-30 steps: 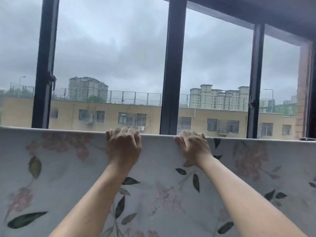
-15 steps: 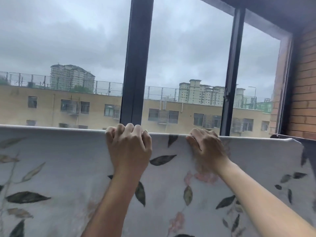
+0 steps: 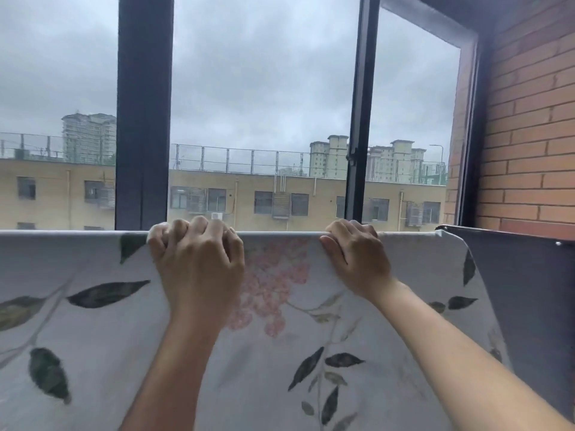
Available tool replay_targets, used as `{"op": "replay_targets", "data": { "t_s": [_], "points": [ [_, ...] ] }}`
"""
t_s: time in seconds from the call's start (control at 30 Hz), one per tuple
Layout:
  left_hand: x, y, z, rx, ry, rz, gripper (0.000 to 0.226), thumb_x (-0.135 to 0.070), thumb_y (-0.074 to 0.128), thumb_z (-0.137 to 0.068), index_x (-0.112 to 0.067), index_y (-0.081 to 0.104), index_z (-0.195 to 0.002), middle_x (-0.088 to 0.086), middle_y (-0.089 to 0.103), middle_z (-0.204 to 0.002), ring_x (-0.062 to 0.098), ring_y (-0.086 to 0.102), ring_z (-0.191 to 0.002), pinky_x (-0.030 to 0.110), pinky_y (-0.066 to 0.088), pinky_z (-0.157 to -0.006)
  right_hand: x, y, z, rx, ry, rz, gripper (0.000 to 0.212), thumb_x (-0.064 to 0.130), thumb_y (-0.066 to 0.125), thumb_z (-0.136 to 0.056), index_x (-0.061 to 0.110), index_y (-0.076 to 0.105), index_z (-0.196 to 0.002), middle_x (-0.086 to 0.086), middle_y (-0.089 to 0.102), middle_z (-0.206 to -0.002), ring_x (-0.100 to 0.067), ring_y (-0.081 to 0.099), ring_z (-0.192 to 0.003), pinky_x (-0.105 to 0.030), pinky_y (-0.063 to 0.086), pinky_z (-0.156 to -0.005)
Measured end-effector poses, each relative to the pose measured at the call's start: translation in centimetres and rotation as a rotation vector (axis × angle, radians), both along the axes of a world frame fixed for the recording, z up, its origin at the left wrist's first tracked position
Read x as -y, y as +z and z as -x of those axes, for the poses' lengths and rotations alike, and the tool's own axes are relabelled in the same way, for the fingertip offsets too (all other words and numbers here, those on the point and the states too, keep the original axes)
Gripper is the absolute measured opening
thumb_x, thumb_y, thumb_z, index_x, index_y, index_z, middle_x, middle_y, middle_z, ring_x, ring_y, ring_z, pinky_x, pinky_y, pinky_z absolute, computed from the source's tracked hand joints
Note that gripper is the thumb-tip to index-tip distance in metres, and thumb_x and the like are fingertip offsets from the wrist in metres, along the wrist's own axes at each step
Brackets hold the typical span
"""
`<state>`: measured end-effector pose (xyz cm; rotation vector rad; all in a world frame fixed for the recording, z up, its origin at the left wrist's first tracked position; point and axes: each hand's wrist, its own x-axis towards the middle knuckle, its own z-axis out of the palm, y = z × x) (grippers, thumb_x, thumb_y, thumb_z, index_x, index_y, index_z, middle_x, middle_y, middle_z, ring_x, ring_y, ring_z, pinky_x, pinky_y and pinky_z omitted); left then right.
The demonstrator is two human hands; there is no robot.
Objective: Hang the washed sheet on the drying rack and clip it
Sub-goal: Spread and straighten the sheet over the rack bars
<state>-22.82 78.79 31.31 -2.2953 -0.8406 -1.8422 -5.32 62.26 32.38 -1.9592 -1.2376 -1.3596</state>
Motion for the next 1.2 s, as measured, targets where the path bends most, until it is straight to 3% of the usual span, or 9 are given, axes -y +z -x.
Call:
{"op": "replay_targets", "data": {
  "t_s": [0.33, 0.5, 0.57, 0.67, 0.73, 0.87, 1.0, 1.07, 1.2],
  "points": [
    [12.6, 0.7, -13.1, -0.043, 0.002, 0.004, 0.036, -0.034, 0.032, -0.089, -0.017, 0.058, -0.071, 0.002, 0.061, -0.076, 0.025, 0.050, -0.081, 0.041, 0.027, -0.089, 10.7, 0.7, -10.2, -0.071, -0.043, 0.184, 0.056, 0.058, 0.014, -0.092, 0.019, 0.052, -0.100, 0.002, 0.057, -0.098, -0.021, 0.052, -0.090, -0.036, 0.033, -0.084],
    [18.5, 1.0, -19.3, -0.109, -0.036, -0.038, 0.034, -0.033, 0.036, -0.089, -0.017, 0.058, -0.070, 0.003, 0.061, -0.074, 0.026, 0.051, -0.078, 0.040, 0.027, -0.082, 14.9, 0.5, -14.2, -0.003, -0.095, 0.261, 0.053, 0.057, 0.014, -0.093, 0.020, 0.048, -0.112, 0.002, 0.056, -0.108, -0.021, 0.051, -0.099, -0.040, 0.031, -0.093],
    [20.0, 0.8, -21.1, -0.106, -0.042, -0.047, 0.033, -0.032, 0.036, -0.089, -0.017, 0.058, -0.070, 0.003, 0.061, -0.075, 0.026, 0.051, -0.078, 0.039, 0.027, -0.082, 16.5, 0.3, -15.9, -0.011, -0.089, 0.255, 0.051, 0.055, 0.016, -0.094, 0.021, 0.046, -0.116, 0.003, 0.054, -0.111, -0.021, 0.051, -0.101, -0.043, 0.034, -0.092],
    [21.6, 0.7, -23.1, -0.097, -0.052, -0.055, 0.035, -0.034, 0.032, -0.090, -0.017, 0.058, -0.073, 0.003, 0.061, -0.077, 0.026, 0.052, -0.082, 0.039, 0.027, -0.082, 18.8, -0.3, -17.9, -0.081, 0.094, 0.199, 0.044, 0.050, 0.026, -0.096, 0.025, 0.041, -0.129, 0.002, 0.054, -0.115, -0.020, 0.053, -0.099, -0.039, 0.046, -0.083],
    [23.0, 0.6, -24.5, -0.115, -0.077, -0.063, 0.037, -0.035, 0.030, -0.091, -0.017, 0.059, -0.077, 0.002, 0.062, -0.081, 0.025, 0.052, -0.084, 0.040, 0.027, -0.083, 20.2, -1.1, -19.3, -0.194, 0.189, 0.178, 0.039, 0.044, 0.032, -0.099, 0.027, 0.036, -0.134, -0.001, 0.057, -0.116, -0.020, 0.057, -0.098, -0.037, 0.049, -0.078],
    [25.1, 0.6, -27.0, -0.126, -0.099, -0.085, 0.035, -0.037, 0.030, -0.093, -0.017, 0.055, -0.080, 0.002, 0.061, -0.081, 0.025, 0.051, -0.083, 0.040, 0.027, -0.083, 22.4, -4.5, -22.2, -0.555, 0.147, 0.284, 0.031, 0.045, 0.033, -0.098, 0.021, 0.043, -0.116, -0.008, 0.067, -0.100, -0.033, 0.062, -0.089, -0.045, 0.050, -0.077],
    [25.9, 0.7, -28.2, -0.140, -0.059, -0.113, 0.035, -0.037, 0.031, -0.091, -0.017, 0.058, -0.082, 0.003, 0.060, -0.079, 0.025, 0.050, -0.080, 0.040, 0.026, -0.081, 24.2, -10.1, -23.3, -1.040, 0.423, 0.272, 0.053, 0.075, 0.035, -0.083, 0.041, 0.053, -0.119, 0.009, 0.066, -0.114, -0.013, 0.062, -0.106, -0.038, 0.050, -0.091],
    [26.7, 0.7, -28.7, -0.158, -0.041, -0.118, 0.035, -0.036, 0.032, -0.091, -0.016, 0.060, -0.083, 0.005, 0.060, -0.081, 0.025, 0.050, -0.080, 0.039, 0.027, -0.081, 25.4, -12.8, -24.5, -1.391, 0.560, 0.263, 0.062, 0.076, 0.031, -0.083, 0.037, 0.052, -0.127, 0.009, 0.063, -0.123, -0.009, 0.060, -0.112, -0.036, 0.049, -0.094],
    [28.0, 0.6, -29.3, -0.181, 0.030, -0.082, 0.035, -0.035, 0.033, -0.091, -0.014, 0.061, -0.088, 0.011, 0.057, -0.093, 0.029, 0.049, -0.092, 0.043, 0.029, -0.089, 27.2, -18.5, -28.7, -1.841, 0.339, 0.294, 0.098, 0.093, 0.023, -0.067, 0.033, 0.035, -0.143, -0.001, 0.039, -0.148, -0.025, 0.036, -0.136, -0.042, 0.029, -0.107]
  ]
}}
